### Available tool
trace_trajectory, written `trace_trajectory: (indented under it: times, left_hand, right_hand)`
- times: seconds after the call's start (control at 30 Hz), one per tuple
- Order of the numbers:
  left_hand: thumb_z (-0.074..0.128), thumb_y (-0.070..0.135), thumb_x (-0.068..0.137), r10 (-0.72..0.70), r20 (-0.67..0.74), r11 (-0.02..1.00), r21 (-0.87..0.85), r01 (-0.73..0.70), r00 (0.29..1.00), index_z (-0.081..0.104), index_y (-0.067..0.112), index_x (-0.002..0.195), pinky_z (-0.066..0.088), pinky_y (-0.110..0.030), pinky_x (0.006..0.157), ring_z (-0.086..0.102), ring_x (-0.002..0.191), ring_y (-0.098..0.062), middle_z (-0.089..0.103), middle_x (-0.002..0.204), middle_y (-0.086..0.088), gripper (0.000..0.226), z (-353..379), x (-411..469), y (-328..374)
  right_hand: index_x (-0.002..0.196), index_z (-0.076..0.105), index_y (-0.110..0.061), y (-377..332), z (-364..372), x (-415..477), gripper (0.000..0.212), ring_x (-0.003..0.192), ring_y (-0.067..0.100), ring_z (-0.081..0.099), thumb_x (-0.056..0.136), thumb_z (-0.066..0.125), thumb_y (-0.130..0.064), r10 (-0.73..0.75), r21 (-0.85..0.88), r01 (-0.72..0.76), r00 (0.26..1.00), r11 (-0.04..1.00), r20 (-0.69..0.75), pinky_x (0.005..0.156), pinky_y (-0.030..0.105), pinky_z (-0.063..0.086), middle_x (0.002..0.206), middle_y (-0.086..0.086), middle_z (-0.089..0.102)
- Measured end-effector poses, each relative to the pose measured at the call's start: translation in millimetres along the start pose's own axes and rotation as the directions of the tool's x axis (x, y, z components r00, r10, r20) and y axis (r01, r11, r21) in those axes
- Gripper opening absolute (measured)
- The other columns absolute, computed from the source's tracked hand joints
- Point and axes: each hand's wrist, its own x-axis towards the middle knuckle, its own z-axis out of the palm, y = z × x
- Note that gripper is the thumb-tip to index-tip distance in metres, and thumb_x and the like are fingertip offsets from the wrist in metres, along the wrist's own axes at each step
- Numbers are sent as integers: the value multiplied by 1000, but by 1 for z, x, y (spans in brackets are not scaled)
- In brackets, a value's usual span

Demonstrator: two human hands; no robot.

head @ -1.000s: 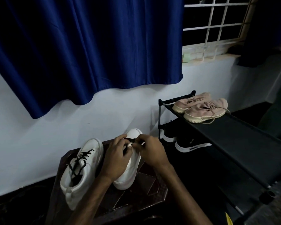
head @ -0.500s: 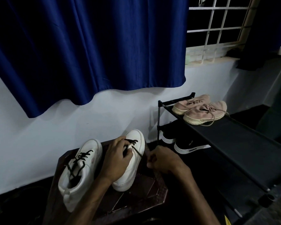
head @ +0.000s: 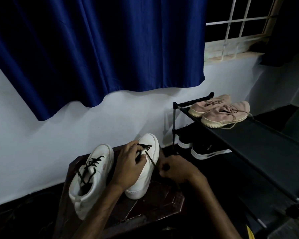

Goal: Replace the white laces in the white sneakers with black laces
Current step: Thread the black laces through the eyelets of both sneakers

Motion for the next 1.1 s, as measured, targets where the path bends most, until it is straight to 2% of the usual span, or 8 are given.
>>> trace_trajectory:
  times: [0.1, 0.27, 0.43, 0.57, 0.67, 0.83, 0.93, 1.1]
  left_hand:
    - [41, 51, 76, -3, -5, 1000, -17, 3, 1000, 65, 14, 102, 34, -26, 106, 47, 122, -10, 51, 127, 8, 52, 0, 1, 1]
    - [42, 51, 75, -5, -7, 1000, -28, 5, 1000, 65, 12, 103, 36, -28, 106, 48, 121, -11, 52, 128, 5, 53, 1, 0, 0]
    - [41, 52, 77, -13, -27, 1000, 9, 13, 1000, 65, 14, 100, 40, -39, 104, 50, 121, -15, 53, 128, 4, 51, 2, 1, 0]
    - [44, 50, 75, -19, -23, 1000, -11, 19, 1000, 64, 18, 96, 38, -45, 106, 46, 125, -15, 52, 128, 4, 43, 1, 1, -3]
    - [42, 53, 73, -33, -24, 999, -13, 33, 999, 62, 21, 94, 36, -43, 107, 43, 125, -13, 49, 131, 6, 43, 1, 0, -2]
    - [44, 52, 72, -34, -30, 999, -9, 34, 999, 62, 22, 95, 38, -44, 106, 42, 127, -12, 46, 134, 5, 42, 2, 0, -4]
    - [43, 54, 72, -42, -22, 999, -7, 42, 999, 63, 19, 96, 38, -43, 105, 42, 128, -12, 46, 136, 4, 47, 1, 0, -3]
    - [44, 54, 70, -61, -7, 998, -11, 61, 998, 62, 23, 93, 35, -42, 108, 37, 133, -10, 43, 138, 4, 43, -1, 1, -2]
  right_hand:
    - [91, 73, -28, 9, -12, -8, 11, 97, 15, 67, 81, 70, -25, 61, -82, -50, 989, 995, 136, 90, 34, 52, 101, -3, 72]
    - [89, 68, -19, -15, -6, 13, 22, 83, 14, 66, 87, 68, -40, -62, 242, 117, 972, 963, -226, 80, 35, 54, 90, -3, 71]
    - [78, 61, -25, -25, 9, 16, 11, 78, 20, 65, 85, 65, -33, -85, 171, 162, 918, 972, -387, 71, 37, 54, 83, -2, 69]
    - [102, 69, -25, -6, -2, -11, 18, 101, 23, 65, 85, 63, -28, 34, -218, -30, 999, 976, 11, 81, 32, 50, 107, 0, 69]
    - [106, 70, -26, 0, -11, -19, 23, 105, 19, 65, 84, 69, -30, 129, -269, -77, 975, 960, 181, 84, 31, 49, 112, -3, 69]
    - [87, 67, -23, -14, -11, 3, 28, 85, 18, 66, 85, 65, -50, -3, 90, 32, 953, 995, -304, 73, 33, 52, 89, -3, 70]
    - [83, 65, -23, -29, 0, 15, 20, 76, 14, 65, 87, 67, -42, -98, 198, 173, 935, 965, -341, 72, 38, 53, 82, -4, 70]
    - [89, 65, -26, -20, 9, 2, 5, 91, 23, 66, 86, 60, -28, -30, -8, 30, 945, 1000, -325, 73, 34, 51, 92, -3, 69]
